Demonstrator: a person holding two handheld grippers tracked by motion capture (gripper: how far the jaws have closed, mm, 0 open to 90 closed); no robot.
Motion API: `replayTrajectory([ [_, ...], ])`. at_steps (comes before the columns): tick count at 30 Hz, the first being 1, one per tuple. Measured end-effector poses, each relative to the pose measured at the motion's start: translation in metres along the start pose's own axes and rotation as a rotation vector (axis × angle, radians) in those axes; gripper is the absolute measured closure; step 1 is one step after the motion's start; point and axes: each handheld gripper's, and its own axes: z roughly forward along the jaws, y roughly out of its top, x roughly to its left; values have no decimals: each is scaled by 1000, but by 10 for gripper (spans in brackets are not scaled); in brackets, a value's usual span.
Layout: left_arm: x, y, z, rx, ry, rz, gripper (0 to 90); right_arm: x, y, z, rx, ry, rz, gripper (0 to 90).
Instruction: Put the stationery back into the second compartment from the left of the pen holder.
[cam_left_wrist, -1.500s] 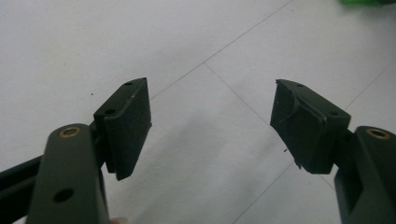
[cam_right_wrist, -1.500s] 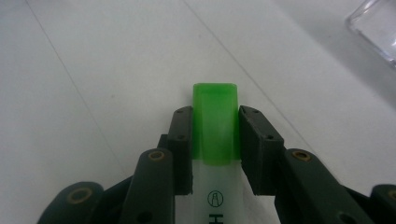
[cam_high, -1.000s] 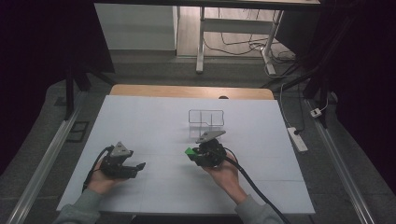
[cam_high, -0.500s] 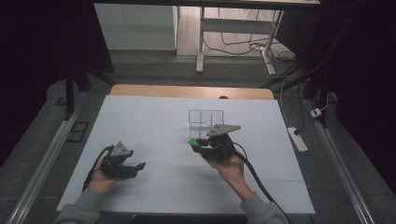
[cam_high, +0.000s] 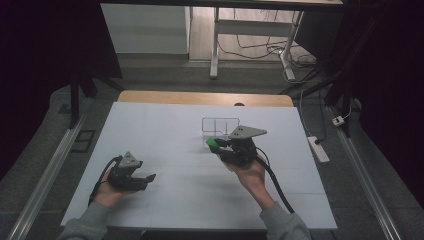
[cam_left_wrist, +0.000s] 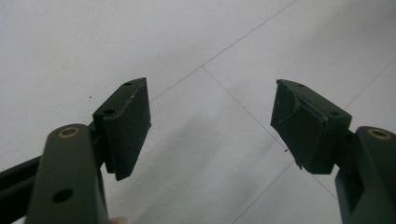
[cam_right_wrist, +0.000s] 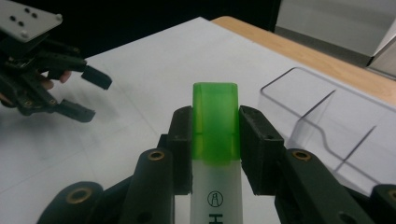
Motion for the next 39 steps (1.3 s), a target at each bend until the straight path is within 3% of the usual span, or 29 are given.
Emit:
replayTrajectory([
  [9, 0, 0, 0, -4, -1, -4, 284, -21, 9, -9, -72, -44, 35, 666],
  [14, -1, 0, -1, -6, 0, 2, 278, -30, 14, -7, -77, -59, 44, 665],
  [25, 0, 0, 0, -10, 2, 1, 258, -37, 34, 8, -89, -70, 29, 665],
  [39, 2, 0, 2, -6, -7, -1, 255, -67, 52, 33, -114, -95, 72, 665],
])
